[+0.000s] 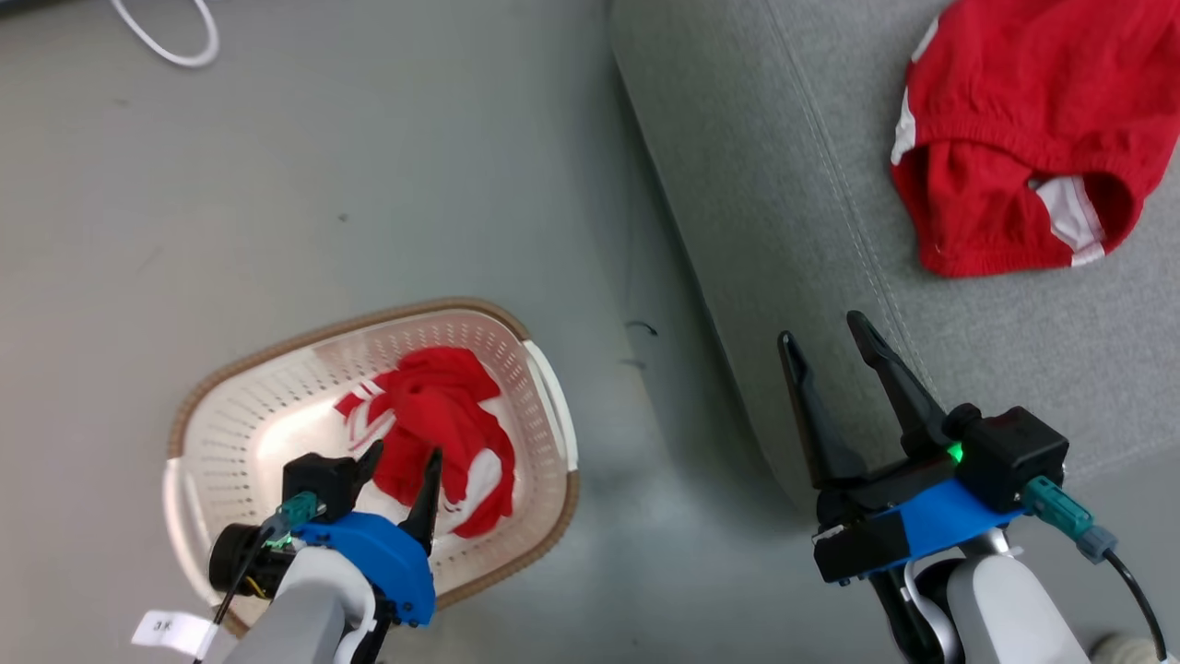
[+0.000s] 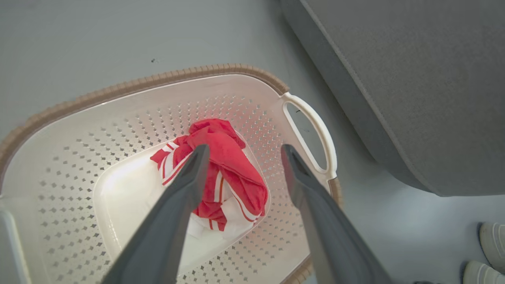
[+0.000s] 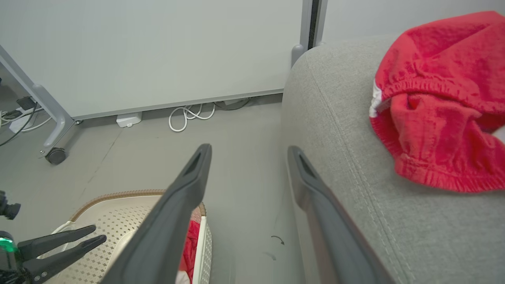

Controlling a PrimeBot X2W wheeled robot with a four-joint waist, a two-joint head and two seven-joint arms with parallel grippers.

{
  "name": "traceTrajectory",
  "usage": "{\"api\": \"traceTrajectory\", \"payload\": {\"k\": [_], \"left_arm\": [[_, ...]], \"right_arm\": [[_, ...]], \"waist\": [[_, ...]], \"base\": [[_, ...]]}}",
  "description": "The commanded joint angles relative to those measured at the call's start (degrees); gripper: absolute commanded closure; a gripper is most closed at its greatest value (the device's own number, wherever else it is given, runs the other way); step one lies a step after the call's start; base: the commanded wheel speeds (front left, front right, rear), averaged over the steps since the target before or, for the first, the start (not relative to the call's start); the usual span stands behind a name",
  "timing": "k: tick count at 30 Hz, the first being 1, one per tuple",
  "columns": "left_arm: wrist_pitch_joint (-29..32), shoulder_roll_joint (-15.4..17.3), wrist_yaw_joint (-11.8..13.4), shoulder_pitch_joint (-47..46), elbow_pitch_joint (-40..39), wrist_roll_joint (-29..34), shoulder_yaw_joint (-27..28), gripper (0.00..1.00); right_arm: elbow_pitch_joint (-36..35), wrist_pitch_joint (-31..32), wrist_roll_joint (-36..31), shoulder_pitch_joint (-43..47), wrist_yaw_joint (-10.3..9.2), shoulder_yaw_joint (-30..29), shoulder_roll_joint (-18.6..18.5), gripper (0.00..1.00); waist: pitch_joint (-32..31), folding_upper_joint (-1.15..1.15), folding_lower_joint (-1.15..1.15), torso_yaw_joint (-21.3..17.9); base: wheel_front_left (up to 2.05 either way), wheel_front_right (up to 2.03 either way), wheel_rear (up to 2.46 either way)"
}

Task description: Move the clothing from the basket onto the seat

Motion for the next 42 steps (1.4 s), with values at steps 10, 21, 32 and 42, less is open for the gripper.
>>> {"api": "traceTrajectory", "payload": {"k": [10,21,32,42], "left_arm": [[5.2,1.7,-0.1,-6.7,5.1,-6.6,-7.1,0.0],[7.9,2.3,0.5,-12.2,10.4,-8.9,-8.5,0.0],[9.8,2.2,4.9,-18.9,17.0,-8.3,-8.6,0.0],[10.5,1.8,5.1,-20.9,20.1,-8.1,-9.6,1.0]], "right_arm": [[2.0,-3.4,3.3,-3.4,0.03,2.1,0.1,0.0],[3.2,-5.2,5.1,-5.7,0.03,3.8,0.1,0.0],[4.0,-6.2,7.1,-7.1,0.03,5.1,0.1,0.0],[5.0,-6.4,7.8,-8.1,0.03,5.6,0.1,0.0]], "waist": [[10.7,0.0,-0.01,-4.8],[15.7,0.0,-0.01,-6.1],[19.9,0.0,-0.01,-7.7],[20.2,0.0,-0.01,-7.8]], "base": [[0.0,0.0,0.0],[0.0,0.0,0.0],[0.0,0.0,0.0],[0.0,0.0,0.0]]}}
